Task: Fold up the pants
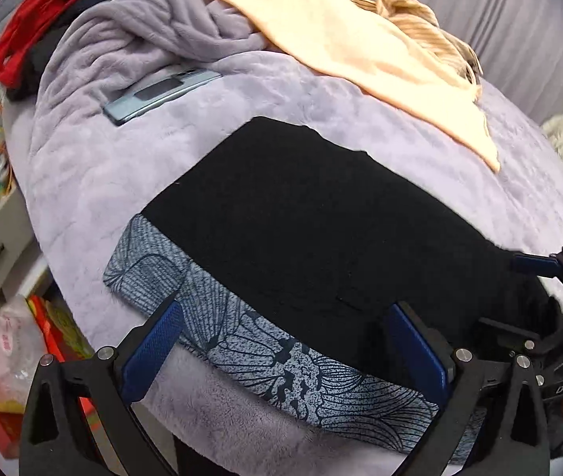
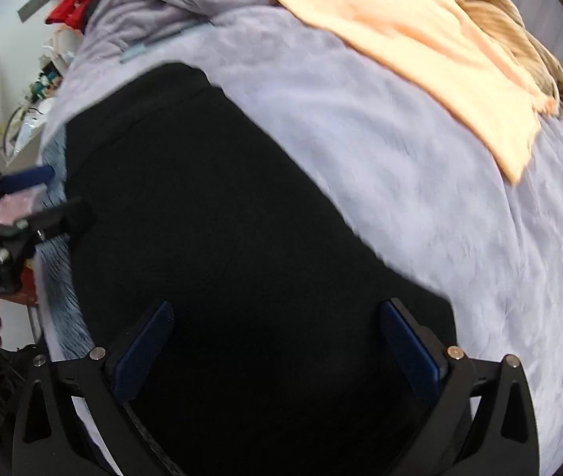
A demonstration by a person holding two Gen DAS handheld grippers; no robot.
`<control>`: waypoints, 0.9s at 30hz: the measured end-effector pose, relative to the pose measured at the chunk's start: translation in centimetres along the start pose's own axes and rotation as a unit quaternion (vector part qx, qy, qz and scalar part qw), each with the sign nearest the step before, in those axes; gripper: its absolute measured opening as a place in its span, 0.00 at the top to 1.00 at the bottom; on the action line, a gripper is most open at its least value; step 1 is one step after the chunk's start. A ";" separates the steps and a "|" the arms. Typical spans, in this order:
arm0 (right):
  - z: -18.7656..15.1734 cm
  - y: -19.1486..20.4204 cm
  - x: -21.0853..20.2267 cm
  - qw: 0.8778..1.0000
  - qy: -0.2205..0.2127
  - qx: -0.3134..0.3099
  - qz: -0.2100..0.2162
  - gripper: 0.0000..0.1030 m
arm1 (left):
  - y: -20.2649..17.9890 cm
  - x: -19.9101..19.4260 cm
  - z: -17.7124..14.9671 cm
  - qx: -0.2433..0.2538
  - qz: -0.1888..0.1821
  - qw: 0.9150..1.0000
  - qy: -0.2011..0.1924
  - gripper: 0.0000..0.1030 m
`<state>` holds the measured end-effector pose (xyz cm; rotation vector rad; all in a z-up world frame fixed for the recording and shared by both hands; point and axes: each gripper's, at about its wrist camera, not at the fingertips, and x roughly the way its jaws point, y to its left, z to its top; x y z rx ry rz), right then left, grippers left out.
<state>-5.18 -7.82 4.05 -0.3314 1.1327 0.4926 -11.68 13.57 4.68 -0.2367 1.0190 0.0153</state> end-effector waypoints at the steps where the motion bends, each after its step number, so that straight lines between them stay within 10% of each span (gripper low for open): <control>1: 0.8 0.3 -0.1 1.000 -0.003 -0.010 0.006 0.00 | 0.5 0.0 0.3 -0.013 -0.005 1.000 0.001 0.00; 9: 8.7 2.7 4.9 0.988 0.011 -0.128 0.090 0.00 | 0.4 1.4 0.1 0.031 -0.010 0.999 0.014 0.00; 16: 13.8 6.1 8.9 0.959 0.043 -0.156 0.234 0.01 | 4.1 -0.2 1.4 0.007 -0.085 0.996 0.001 0.00; 21: 14.0 5.7 7.6 0.959 0.001 -0.151 0.240 0.45 | 7.2 -0.1 3.3 0.025 -0.083 0.996 -0.016 0.00; 27: 11.9 4.9 1.2 0.951 -0.085 -0.182 0.237 0.73 | 9.1 2.2 6.9 0.064 -0.206 0.976 0.012 0.00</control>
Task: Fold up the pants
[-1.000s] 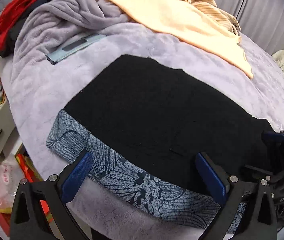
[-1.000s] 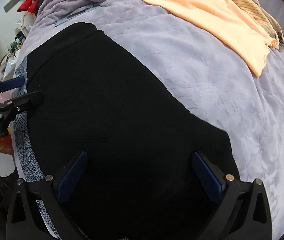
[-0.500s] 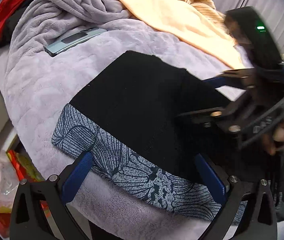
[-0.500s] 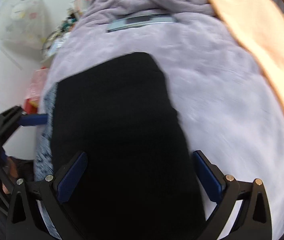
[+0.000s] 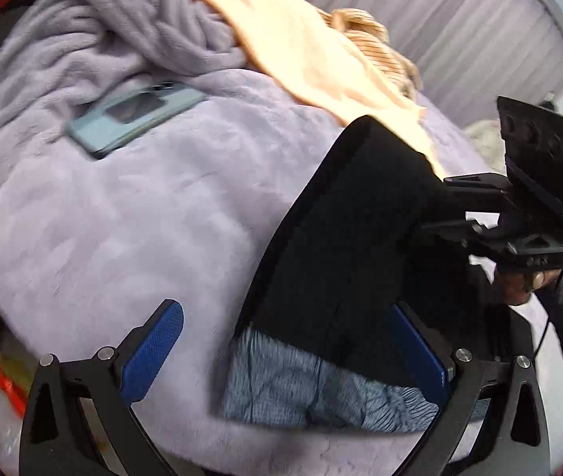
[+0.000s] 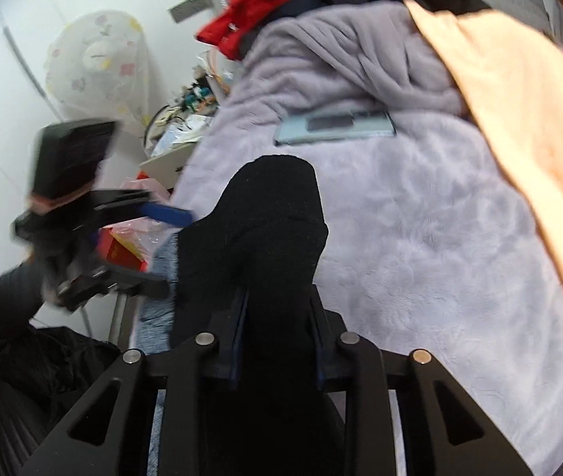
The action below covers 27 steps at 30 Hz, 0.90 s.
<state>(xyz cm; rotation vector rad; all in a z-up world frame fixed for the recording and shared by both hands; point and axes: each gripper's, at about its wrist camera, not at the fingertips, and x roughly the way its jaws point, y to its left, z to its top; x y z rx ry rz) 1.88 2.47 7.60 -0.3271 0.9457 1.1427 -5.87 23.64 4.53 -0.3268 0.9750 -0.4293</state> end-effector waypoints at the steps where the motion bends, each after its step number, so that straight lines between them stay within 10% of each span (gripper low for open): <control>1: 0.0 1.0 -0.7 1.000 -0.005 -0.018 -0.006 0.73 | 0.0 0.1 0.6 0.016 -0.026 1.000 0.004 0.00; 9: -0.3 4.2 -4.0 0.998 -0.027 -0.056 -0.018 0.73 | -5.3 5.6 1.8 0.157 -0.090 0.973 0.141 0.03; 10: -0.1 3.9 -3.4 0.998 -0.018 -0.049 -0.034 0.73 | -5.8 6.1 1.8 0.167 -0.076 0.970 0.158 0.39; 12: -0.1 2.9 -2.1 0.998 0.008 -0.023 -0.060 0.66 | -6.1 6.7 2.1 0.161 -0.059 0.968 0.185 0.55; 17: -1.4 1.1 -4.5 0.993 0.028 0.035 -0.107 0.21 | -6.9 6.2 2.0 0.165 -0.021 0.968 0.189 0.64; 27: -14.3 2.4 -5.1 0.971 0.202 0.025 -0.128 0.21 | -9.3 3.0 1.7 0.194 0.023 0.967 0.163 0.72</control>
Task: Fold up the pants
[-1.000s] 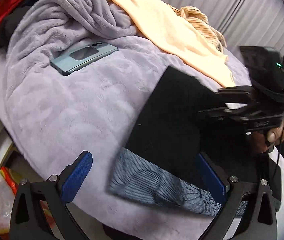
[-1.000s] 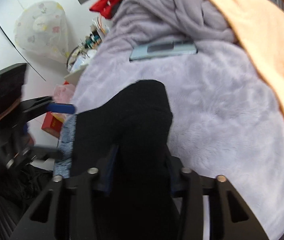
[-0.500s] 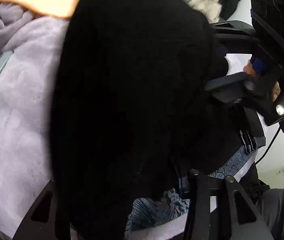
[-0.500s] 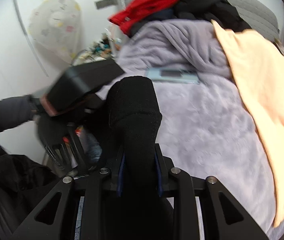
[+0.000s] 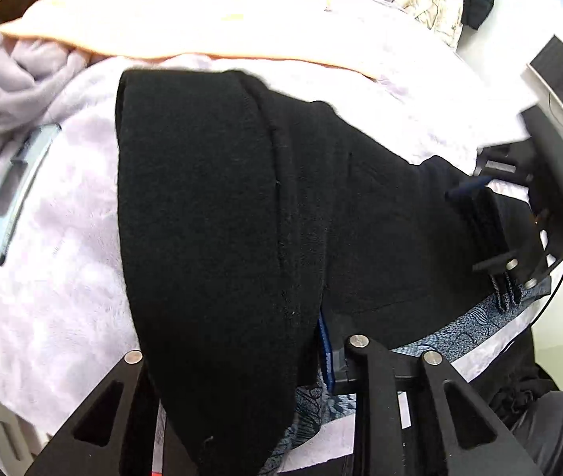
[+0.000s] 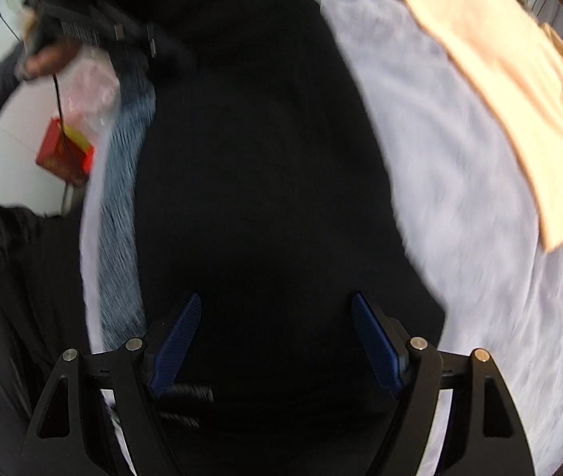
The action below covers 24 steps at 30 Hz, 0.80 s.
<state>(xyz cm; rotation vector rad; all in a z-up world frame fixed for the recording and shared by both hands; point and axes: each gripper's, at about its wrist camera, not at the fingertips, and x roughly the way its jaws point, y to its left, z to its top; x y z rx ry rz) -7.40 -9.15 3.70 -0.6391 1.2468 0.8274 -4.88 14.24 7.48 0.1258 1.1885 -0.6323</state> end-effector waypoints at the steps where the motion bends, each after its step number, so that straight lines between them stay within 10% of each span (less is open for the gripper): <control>1: -0.4 0.0 1.0 1.000 0.008 0.006 -0.009 0.18 | -0.7 -0.3 0.0 0.006 0.007 1.000 -0.004 0.72; 11: 0.0 -0.5 2.4 0.998 -0.016 0.029 -0.044 0.03 | -4.9 -1.0 -1.2 0.041 0.140 0.989 -0.022 0.73; 20: -0.3 0.6 -1.4 0.996 -0.077 0.024 -0.025 0.03 | -7.1 -5.1 -0.4 0.053 0.143 0.988 -0.038 0.76; 24: 0.3 0.1 2.3 0.997 -0.042 0.053 -0.030 0.00 | -8.5 -5.2 0.8 0.058 0.146 0.987 -0.039 0.76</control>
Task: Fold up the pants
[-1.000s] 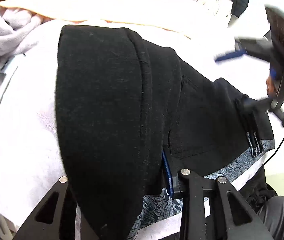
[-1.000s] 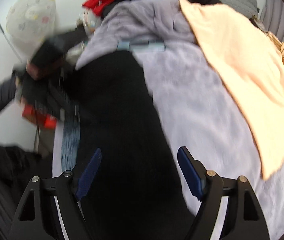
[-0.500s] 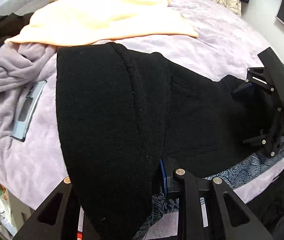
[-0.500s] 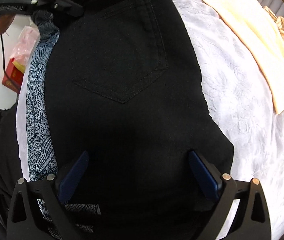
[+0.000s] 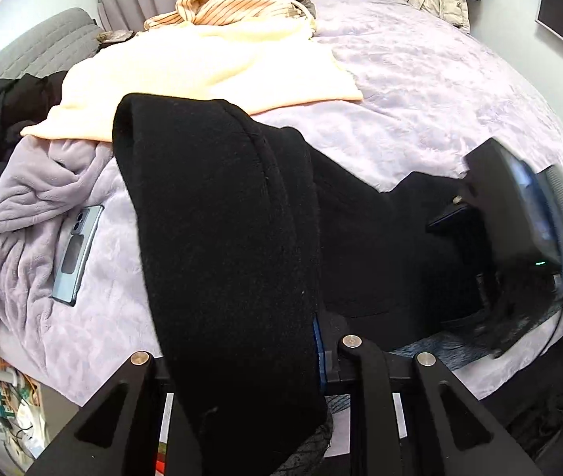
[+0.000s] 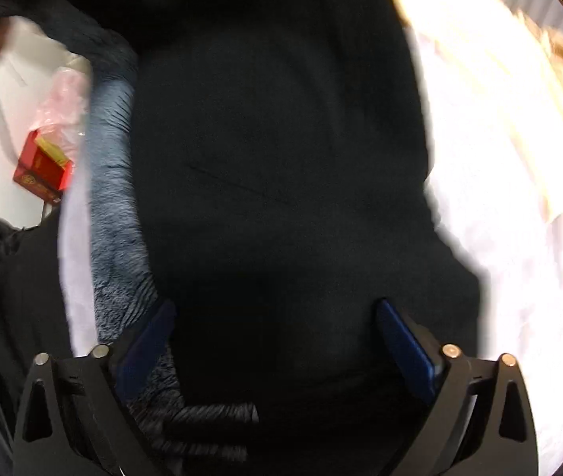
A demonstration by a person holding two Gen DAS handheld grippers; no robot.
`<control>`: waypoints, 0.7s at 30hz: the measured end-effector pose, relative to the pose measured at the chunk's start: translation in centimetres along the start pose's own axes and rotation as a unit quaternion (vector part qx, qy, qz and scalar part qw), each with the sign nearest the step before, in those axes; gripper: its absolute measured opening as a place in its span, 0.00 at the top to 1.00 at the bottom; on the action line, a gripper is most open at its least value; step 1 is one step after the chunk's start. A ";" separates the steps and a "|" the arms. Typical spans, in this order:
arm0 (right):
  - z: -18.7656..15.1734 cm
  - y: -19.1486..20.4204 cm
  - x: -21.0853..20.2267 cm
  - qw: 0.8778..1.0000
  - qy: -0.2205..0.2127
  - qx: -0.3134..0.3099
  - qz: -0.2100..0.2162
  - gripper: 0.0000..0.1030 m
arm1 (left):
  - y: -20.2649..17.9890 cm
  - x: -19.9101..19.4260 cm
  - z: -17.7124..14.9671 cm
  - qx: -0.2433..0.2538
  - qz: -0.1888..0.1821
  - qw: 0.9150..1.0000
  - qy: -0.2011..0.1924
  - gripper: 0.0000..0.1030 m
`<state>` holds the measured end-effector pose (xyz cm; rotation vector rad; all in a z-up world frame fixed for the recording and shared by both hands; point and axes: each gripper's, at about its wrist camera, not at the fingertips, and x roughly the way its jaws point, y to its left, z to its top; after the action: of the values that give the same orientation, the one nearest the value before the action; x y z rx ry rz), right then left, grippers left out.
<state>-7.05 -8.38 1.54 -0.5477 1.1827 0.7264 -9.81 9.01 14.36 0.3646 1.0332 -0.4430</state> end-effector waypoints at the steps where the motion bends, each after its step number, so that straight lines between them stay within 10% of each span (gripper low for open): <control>1: 0.1 -0.4 -0.3 1.000 -0.010 0.007 0.006 0.00 | -0.4 -0.3 0.0 0.002 0.008 1.000 0.000 0.76; 11: -6.0 -1.7 -7.5 0.994 -0.098 0.044 -0.018 0.00 | -6.4 -4.1 1.8 0.061 0.012 0.997 -0.037 0.76; 21: -14.8 -2.3 -12.6 0.969 -0.176 0.160 -0.072 0.00 | -16.9 -5.8 5.4 0.153 -0.069 0.985 -0.033 0.76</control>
<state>-17.07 -23.30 9.22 -0.2184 0.8928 0.4708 -17.10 -6.96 20.61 0.5493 0.9309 -0.7382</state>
